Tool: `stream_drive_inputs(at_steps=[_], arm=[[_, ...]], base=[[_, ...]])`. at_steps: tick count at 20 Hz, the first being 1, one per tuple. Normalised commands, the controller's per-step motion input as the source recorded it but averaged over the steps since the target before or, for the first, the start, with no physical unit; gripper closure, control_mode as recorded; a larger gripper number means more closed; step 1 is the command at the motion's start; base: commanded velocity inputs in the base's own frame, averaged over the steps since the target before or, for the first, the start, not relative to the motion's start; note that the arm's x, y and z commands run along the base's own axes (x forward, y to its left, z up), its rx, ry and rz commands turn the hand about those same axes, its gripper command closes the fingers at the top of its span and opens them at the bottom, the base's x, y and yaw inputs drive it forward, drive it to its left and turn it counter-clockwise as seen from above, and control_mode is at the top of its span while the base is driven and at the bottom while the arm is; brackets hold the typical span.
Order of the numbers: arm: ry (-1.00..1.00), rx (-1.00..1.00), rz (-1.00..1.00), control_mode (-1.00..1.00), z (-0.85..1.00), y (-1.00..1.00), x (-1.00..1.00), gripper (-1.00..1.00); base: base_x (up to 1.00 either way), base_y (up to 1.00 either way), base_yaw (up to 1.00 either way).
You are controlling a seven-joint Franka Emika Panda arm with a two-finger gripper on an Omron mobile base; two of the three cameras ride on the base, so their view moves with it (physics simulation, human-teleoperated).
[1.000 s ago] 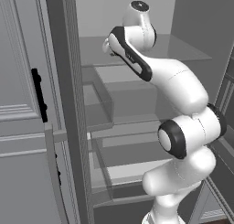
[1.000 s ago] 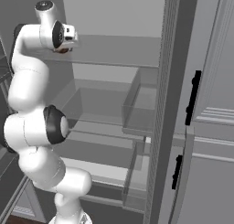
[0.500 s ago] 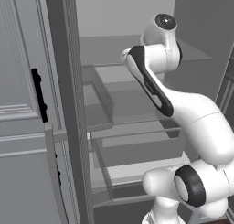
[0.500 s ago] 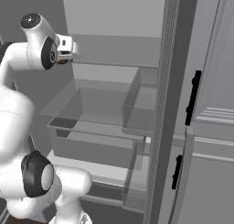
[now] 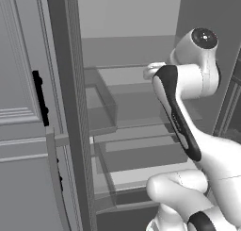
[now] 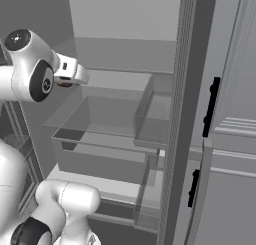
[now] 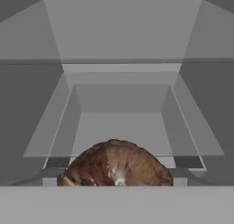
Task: Place one mushroom and one steak in each tupperware on the nearby counter, to pack two identical lunches.
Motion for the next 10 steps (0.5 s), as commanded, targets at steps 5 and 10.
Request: stream_drive_inputs(at_steps=[5, 10], arm=[[0.07, 0.12, -0.1, -1.0, 0.0, -0.17, -1.0, 1.0], [0.03, 0.06, -0.06, -1.0, -0.24, -0.05, -1.0, 1.0]], base=[[0.0, 0.0, 0.0], [0.0, 0.0, 0.0]])
